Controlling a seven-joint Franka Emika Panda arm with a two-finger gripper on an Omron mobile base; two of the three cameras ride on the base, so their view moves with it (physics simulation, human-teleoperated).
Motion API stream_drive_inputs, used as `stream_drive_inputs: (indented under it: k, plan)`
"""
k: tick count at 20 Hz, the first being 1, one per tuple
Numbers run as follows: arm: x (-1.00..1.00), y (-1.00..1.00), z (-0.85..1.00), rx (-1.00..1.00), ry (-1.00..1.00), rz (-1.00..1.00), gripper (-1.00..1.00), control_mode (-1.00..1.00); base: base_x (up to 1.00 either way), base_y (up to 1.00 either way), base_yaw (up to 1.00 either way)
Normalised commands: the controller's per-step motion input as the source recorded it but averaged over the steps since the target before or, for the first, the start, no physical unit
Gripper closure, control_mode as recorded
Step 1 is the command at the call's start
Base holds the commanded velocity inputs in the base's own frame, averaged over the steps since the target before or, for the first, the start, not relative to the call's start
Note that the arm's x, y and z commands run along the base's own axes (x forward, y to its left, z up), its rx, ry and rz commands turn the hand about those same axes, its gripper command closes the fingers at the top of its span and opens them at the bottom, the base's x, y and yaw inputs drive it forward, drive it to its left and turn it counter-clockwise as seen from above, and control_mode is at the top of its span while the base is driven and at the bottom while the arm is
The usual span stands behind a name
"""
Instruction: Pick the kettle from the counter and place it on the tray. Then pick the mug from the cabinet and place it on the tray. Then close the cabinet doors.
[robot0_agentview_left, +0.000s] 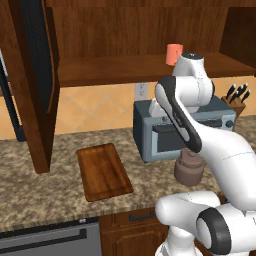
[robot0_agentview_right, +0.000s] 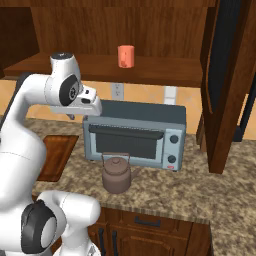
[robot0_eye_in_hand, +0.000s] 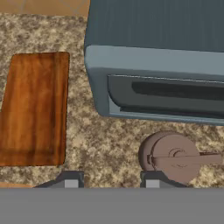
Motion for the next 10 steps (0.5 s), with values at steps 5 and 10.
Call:
stream_drive_inputs:
  k: [5,10]
  plan:
    - [-0.11,-0.04,-0.18,0.00,0.00,-0.53,-1.00,-1.00,0.00,0.00,0.00]
    - [-0.08,-0.11,-0.44,0.00,0.00,-0.92,-1.00,-1.00,0.00,0.00,0.00]
